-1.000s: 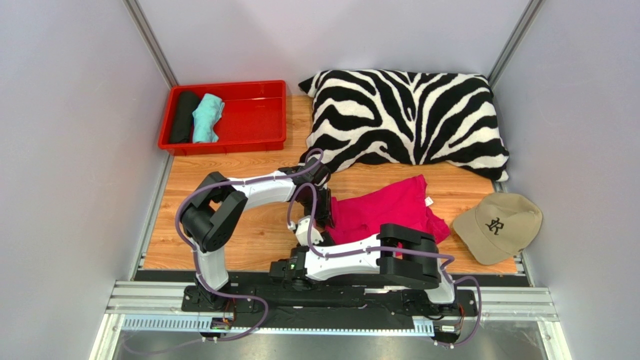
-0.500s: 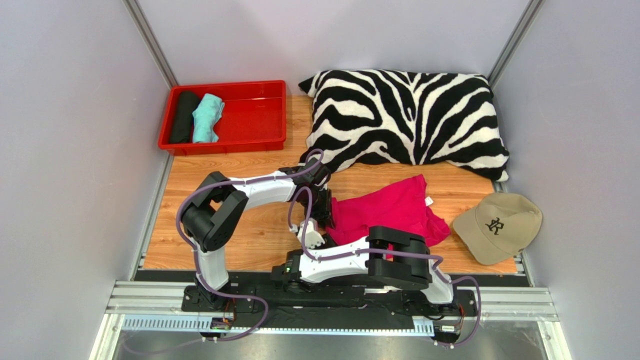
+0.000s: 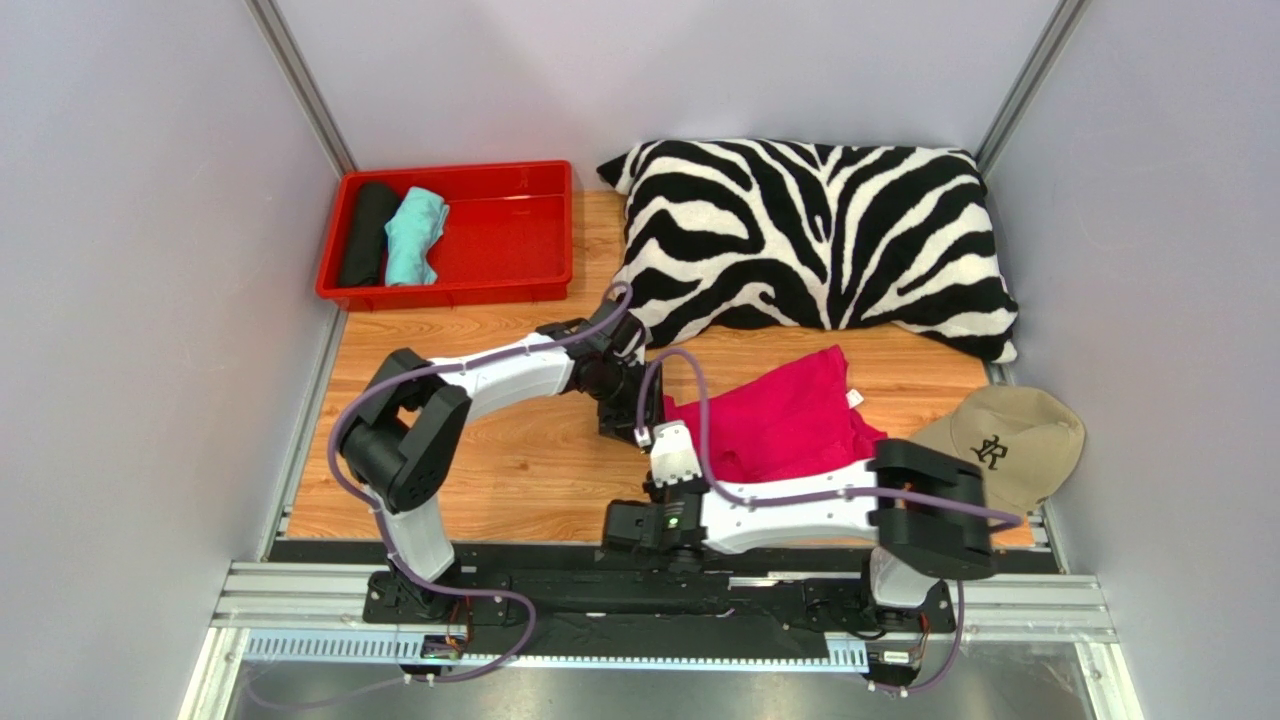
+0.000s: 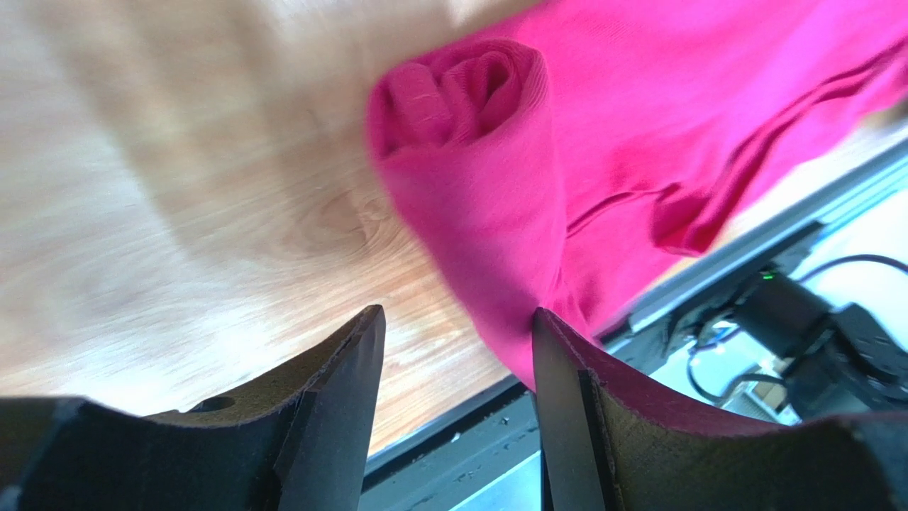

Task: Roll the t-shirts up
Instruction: Roll the T-shirt to the center of the board.

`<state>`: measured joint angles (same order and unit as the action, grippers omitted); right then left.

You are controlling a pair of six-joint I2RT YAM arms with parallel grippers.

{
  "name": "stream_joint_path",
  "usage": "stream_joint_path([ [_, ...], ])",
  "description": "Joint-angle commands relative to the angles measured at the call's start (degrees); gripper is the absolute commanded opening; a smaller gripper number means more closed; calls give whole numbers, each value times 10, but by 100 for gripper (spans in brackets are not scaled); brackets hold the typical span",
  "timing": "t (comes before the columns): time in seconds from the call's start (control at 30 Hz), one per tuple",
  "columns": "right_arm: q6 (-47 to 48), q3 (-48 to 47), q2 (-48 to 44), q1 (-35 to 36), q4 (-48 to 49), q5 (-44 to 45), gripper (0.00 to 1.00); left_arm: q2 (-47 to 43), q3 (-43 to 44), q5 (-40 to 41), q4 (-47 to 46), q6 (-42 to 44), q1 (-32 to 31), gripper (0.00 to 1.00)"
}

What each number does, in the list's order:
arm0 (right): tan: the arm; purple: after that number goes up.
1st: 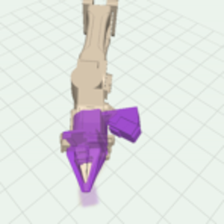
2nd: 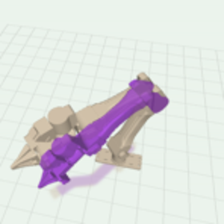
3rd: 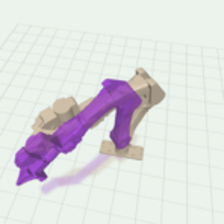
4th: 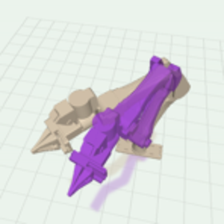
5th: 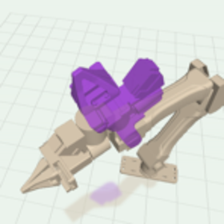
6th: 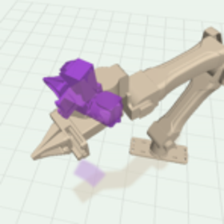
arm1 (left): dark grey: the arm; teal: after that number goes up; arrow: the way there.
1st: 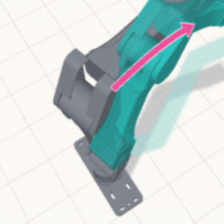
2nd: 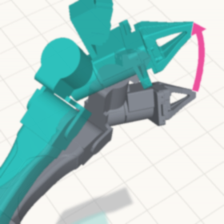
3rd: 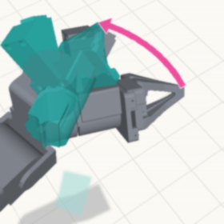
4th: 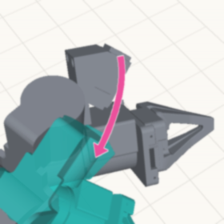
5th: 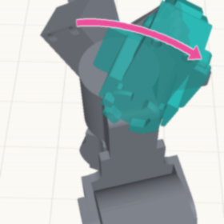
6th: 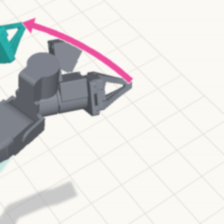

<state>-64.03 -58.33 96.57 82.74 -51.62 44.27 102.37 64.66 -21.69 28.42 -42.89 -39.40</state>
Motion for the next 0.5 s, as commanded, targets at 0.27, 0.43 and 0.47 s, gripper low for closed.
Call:
stream_joint_path([
  [0.27, -6, 297, -241, -160, 452, -285, 31, -107, -87, -68, -83, 16, 32, 62],
  [0.43, -48, 375, -295, -210, 538, -349, 34, -109, -137, -112, -192, -17, 31, 62],
  [0.47, -51, 382, -296, -216, 544, -358, 34, -106, -145, -120, -218, -23, 29, 62],
])
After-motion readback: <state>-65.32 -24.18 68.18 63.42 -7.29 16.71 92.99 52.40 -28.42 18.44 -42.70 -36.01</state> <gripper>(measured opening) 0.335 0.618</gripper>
